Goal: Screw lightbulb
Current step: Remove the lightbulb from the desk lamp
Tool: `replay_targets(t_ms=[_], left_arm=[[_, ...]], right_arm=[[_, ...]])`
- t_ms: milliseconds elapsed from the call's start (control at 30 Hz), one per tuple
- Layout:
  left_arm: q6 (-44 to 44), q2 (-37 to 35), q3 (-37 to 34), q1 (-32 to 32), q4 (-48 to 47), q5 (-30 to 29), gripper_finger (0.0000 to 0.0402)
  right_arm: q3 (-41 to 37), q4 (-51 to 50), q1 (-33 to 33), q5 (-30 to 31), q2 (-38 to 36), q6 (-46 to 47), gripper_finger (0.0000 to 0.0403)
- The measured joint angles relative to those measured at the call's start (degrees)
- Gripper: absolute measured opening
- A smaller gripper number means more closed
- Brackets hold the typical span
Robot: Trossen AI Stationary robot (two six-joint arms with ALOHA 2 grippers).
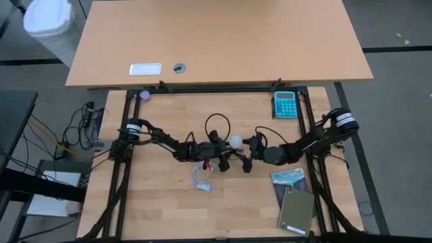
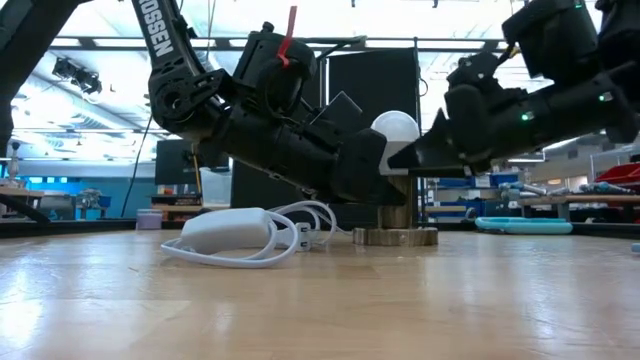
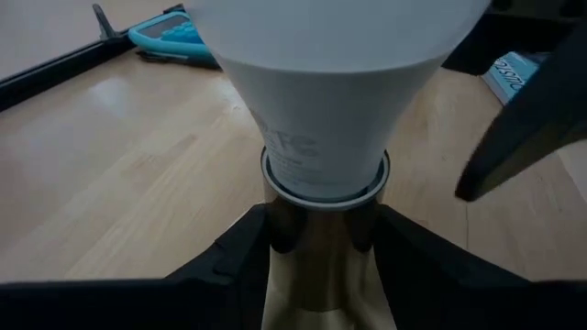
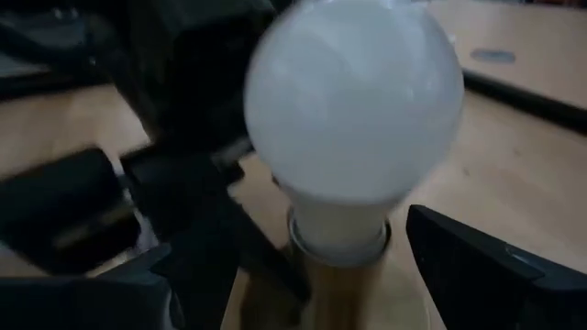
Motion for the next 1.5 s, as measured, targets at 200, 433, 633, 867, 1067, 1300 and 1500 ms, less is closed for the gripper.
replay_targets(t_ms=[200, 433, 633, 867, 1067, 1300, 1500], left_arm=[[-1.1, 0.0, 0.0, 0.0, -0.6, -0.1, 0.0170], [-1.2, 0.0, 0.0, 0.0, -0.7, -0.1, 0.0170], [-1.2, 0.0, 0.0, 0.0, -0.9, -0.3, 0.0170], [-1.1, 0.0, 0.0, 0.0, -0.8, -0.1, 0.0170], [-1.1, 0.0, 0.0, 0.0, -0.8, 0.0, 0.0170], [-1.0, 0.0, 0.0, 0.0, -0.8, 0.0, 0.0170], [-1.0, 0.0, 0.0, 0.0, -0.8, 0.0, 0.0170]], right_arm=[[-0.3, 9.5, 0.0, 3.3, 4.3, -2.6, 0.0300], [-1.0, 10.1, 0.4, 4.7, 5.2, -3.4, 0.0259], [-5.4, 10.4, 0.9, 9.9, 1.5, -4.0, 0.0233], [-8.6, 10.5, 0.7, 7.6, -1.2, -0.8, 0.0229], [-7.0, 9.9, 0.4, -0.9, -0.7, -1.5, 0.0239], [-4.5, 8.0, -4.5, -7.0, -0.7, -2.3, 0.0287], [-3.5, 4.6, -6.7, -8.1, -0.7, -2.0, 0.0308]])
